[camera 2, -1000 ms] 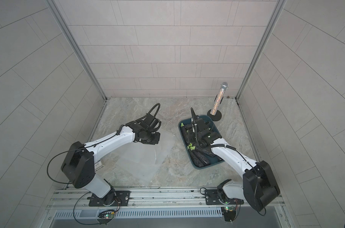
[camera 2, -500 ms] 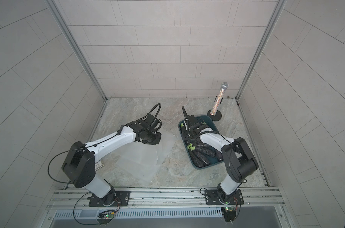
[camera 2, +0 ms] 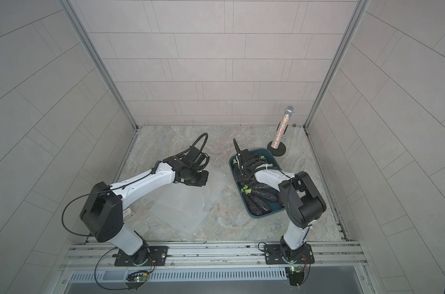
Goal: Place the eggplant in a zip-top bag and seal the zipper
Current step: Pick up the eggplant from the basket.
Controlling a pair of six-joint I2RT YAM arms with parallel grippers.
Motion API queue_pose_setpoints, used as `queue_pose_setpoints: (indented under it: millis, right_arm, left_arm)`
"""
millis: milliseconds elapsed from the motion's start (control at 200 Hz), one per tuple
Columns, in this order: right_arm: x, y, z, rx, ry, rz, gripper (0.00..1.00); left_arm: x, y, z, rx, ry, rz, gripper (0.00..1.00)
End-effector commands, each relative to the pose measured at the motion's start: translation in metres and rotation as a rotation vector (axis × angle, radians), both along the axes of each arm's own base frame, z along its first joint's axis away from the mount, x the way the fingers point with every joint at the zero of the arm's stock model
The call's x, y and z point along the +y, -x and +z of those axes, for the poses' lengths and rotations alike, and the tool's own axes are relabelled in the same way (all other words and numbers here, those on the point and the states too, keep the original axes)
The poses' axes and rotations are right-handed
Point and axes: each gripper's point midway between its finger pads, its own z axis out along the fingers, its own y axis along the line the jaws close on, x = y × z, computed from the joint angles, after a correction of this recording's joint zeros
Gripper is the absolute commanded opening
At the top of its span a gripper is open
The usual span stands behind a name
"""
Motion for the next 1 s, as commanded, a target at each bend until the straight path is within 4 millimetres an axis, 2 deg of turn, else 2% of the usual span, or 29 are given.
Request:
queue_pose_setpoints:
  millis: [0, 130, 305, 635, 831, 991]
  right_arm:
    - [-0.002, 0.004, -0.009, 0.012, 0.015, 0.009, 0.3]
    - [-0.002, 0.002, -0.002, -0.003, 0.016, 0.012, 0.22]
    - [-0.002, 0.003, 0.005, -0.018, 0.007, 0.015, 0.18]
    - [-0.009, 0.005, 0.05, -0.106, 0.002, 0.011, 0.15]
    - [-0.009, 0.021, 0.084, -0.148, -0.039, 0.035, 0.14]
    - [0.011, 0.048, 0.108, -0.173, -0.144, 0.108, 0.13]
  left_arm:
    - [-0.005, -0.004, 0.007, -0.023, 0.006, -0.008, 0.0]
    - [-0.004, -0.004, 0.006, -0.022, 0.006, -0.006, 0.0]
    - [-0.001, -0.003, 0.006, -0.026, -0.003, -0.002, 0.0]
    - [-0.001, -0.005, 0.008, -0.031, -0.003, 0.002, 0.0]
    - [-0.002, -0.009, 0.01, -0.029, -0.004, -0.001, 0.0]
    - [-0.002, -0.013, 0.011, -0.033, -0.004, 0.003, 0.0]
